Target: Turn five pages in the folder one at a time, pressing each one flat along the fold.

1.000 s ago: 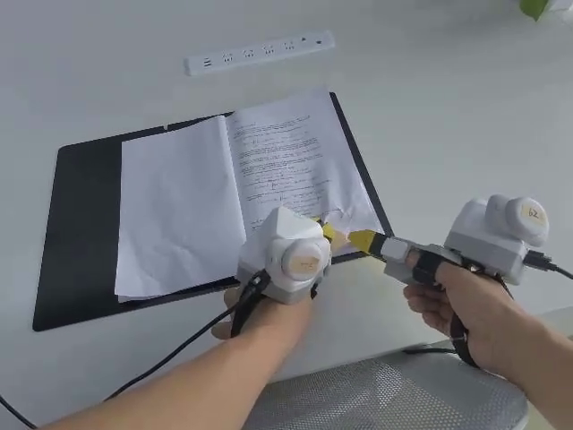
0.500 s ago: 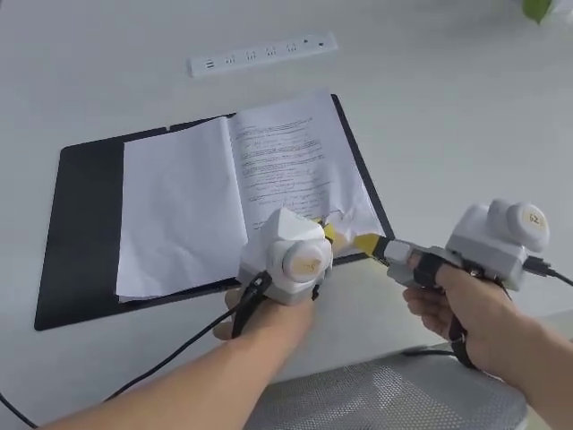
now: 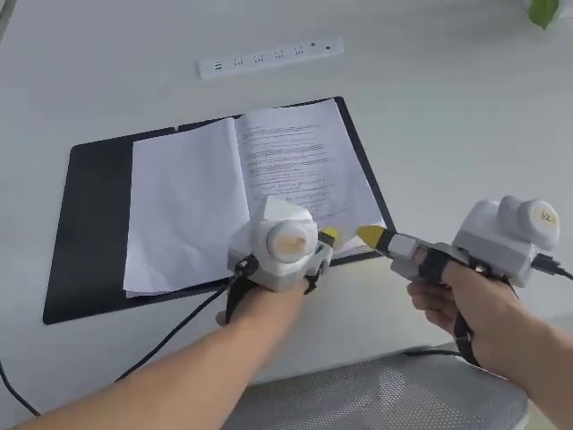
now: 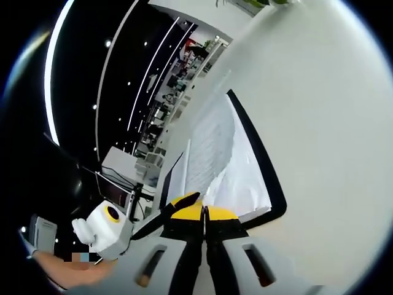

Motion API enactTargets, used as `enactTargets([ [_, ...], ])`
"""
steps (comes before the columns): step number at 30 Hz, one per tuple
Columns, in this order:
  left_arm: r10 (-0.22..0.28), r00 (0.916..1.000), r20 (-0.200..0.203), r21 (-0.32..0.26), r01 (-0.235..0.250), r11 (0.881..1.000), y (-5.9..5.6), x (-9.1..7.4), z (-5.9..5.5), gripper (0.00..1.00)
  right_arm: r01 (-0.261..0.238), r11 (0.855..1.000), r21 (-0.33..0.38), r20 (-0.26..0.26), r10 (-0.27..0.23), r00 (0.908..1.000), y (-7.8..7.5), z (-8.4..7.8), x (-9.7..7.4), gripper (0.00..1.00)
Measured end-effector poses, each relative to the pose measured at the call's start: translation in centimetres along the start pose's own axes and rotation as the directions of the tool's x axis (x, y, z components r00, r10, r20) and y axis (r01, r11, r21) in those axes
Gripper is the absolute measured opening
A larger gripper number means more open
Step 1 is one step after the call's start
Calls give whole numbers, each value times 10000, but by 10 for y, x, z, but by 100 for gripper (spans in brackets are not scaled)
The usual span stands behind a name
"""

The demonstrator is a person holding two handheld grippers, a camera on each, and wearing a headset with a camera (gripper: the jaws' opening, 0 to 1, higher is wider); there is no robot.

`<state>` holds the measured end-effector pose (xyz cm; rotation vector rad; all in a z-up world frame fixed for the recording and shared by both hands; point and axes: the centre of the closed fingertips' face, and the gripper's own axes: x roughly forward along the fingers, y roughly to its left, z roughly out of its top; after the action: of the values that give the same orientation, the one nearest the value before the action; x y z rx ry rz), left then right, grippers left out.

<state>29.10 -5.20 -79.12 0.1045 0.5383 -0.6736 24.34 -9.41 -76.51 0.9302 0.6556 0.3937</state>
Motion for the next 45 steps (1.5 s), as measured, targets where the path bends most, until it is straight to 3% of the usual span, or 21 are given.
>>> enactTargets([
  [8, -13, 9986, 522, 59, 10, 10000, 18, -34, 23, 24, -754, 9910, -1107, -203, 736, 9971, 41, 4, 3, 0],
  [13, 329, 9955, 883, -116, -320, 9994, 43, -61, 31, 24, -1292, 9770, -1694, -364, 1248, 9915, 70, 1, 9, 0],
  [20, 757, 9892, 1254, -354, -718, 9968, 77, -104, 34, 24, -2049, 9554, -2125, -706, 1941, 9784, 107, -13, 21, 0],
  [25, 1282, 9842, 1222, -551, -1222, 9910, 108, -136, 24, 24, -2507, 9376, -2411, -1095, 2304, 9669, 132, -32, 37, 0],
  [30, 1718, 9785, 1140, -679, -1648, 9840, 136, -164, 12, 24, -2769, 9296, -2431, -1487, 2464, 9577, 149, -54, 55, 0],
  [38, 2150, 9710, 1043, -844, -2068, 9747, 166, -195, -2, 23, -2794, 9303, -2378, -1998, 2346, 9513, 156, -84, 84, 0],
  [45, 2352, 9683, 843, -983, -2268, 9690, 178, -210, -17, 22, -2664, 9344, -2366, -2564, 2045, 9447, 154, -109, 108, 0],
])
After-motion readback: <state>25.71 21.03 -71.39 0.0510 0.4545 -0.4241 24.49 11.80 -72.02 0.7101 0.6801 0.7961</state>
